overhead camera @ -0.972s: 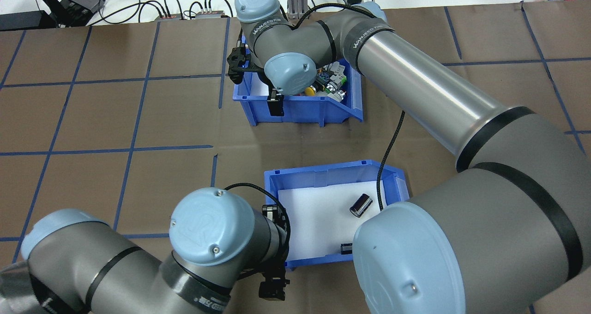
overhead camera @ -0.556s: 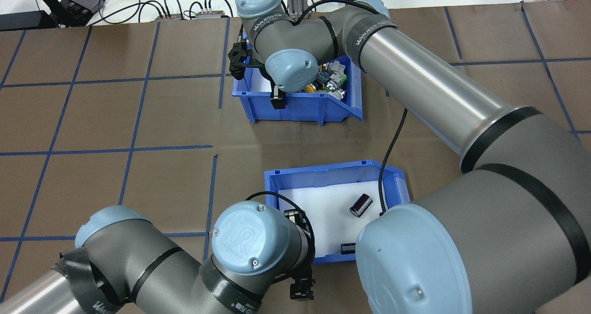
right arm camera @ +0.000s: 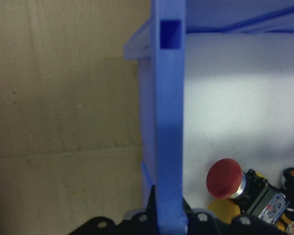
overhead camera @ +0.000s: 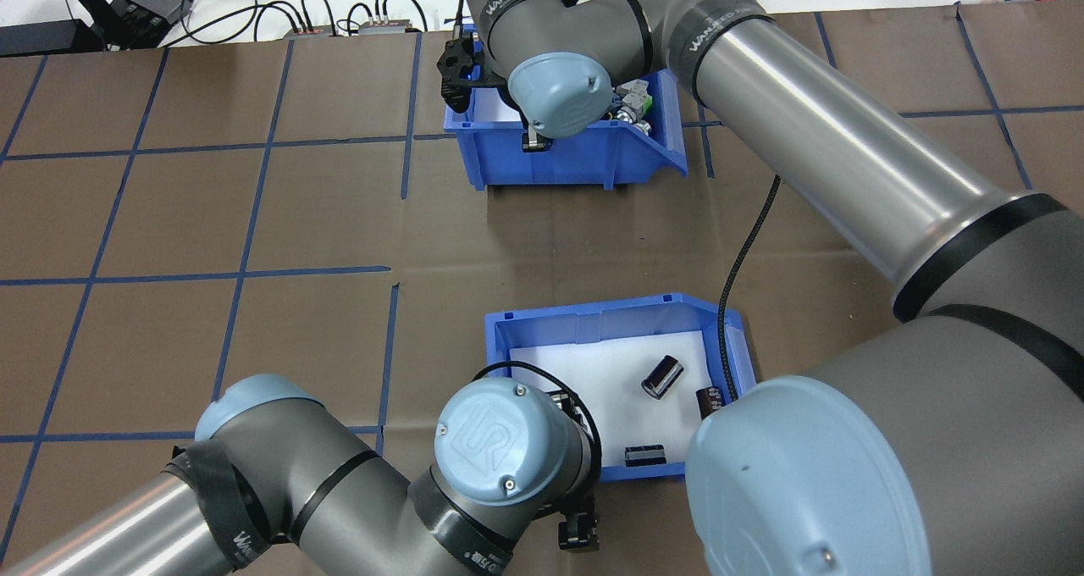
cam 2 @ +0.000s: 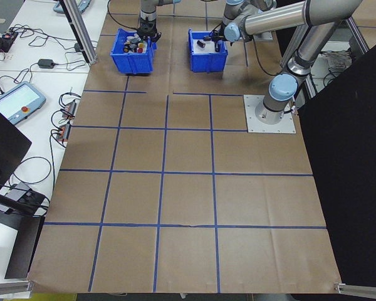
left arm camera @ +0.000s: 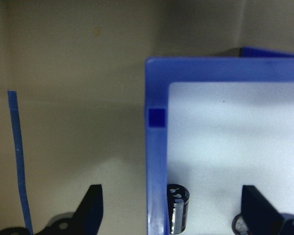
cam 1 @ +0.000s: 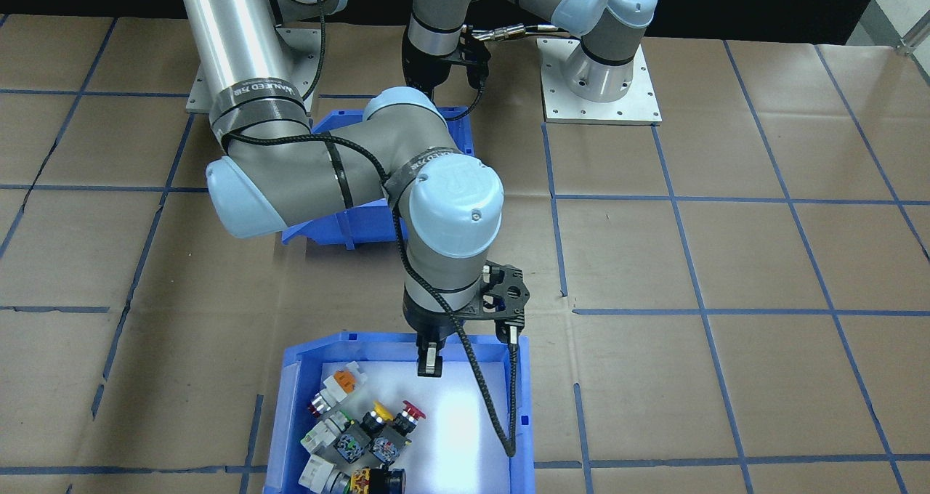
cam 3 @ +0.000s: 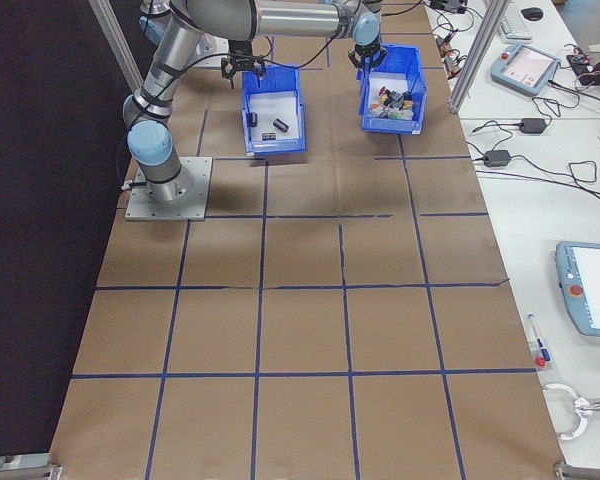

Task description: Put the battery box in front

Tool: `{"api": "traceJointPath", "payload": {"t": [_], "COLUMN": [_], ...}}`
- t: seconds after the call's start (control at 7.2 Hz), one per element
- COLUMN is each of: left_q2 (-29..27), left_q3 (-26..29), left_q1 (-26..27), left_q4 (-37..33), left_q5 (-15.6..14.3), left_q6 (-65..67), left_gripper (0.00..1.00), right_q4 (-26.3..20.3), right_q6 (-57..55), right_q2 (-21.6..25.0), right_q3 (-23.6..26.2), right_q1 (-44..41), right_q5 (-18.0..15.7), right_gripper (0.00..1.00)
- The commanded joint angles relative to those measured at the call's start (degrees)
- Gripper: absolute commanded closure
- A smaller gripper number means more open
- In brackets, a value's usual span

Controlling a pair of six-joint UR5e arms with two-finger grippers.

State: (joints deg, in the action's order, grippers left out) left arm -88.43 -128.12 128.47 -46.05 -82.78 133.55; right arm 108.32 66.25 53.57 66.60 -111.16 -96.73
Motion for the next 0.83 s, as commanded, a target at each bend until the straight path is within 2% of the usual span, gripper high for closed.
{"api": "traceJointPath", "payload": {"t": [0.0, 0.14, 0.42, 0.56, 0.69], "left_q2": [-2.01, -2.18, -2.54, -2.89, -3.32], "left_q3": [0.07, 0.15, 0.33, 0.42, 0.42], "left_q1": [1.25, 1.25, 1.6, 2.13, 2.22], "left_q4": [2.54, 3.15, 3.86, 3.95, 5.6], "left_q5": [-0.02, -0.19, -0.02, -0.1, -0.19], "left_q6": [1.01, 1.01, 1.1, 1.02, 1.1], "left_gripper": [0.09, 0.13, 0.13, 0.21, 0.44], "right_q4": [-2.66, -4.51, -3.66, -3.39, -2.95], "right_q6": [7.53, 11.75, 18.0, 23.43, 28.1], "right_q2": [4.5, 6.35, 11.0, 13.98, 17.06], "right_q3": [0.46, 0.72, 5.36, 8.6, 12.38], "right_q1": [6.98, 11.97, 21.21, 25.69, 30.61], "right_q5": [0.22, -0.3, -0.48, -0.39, 0.48], "right_gripper": [1.0, 1.0, 1.0, 1.0, 1.0]}}
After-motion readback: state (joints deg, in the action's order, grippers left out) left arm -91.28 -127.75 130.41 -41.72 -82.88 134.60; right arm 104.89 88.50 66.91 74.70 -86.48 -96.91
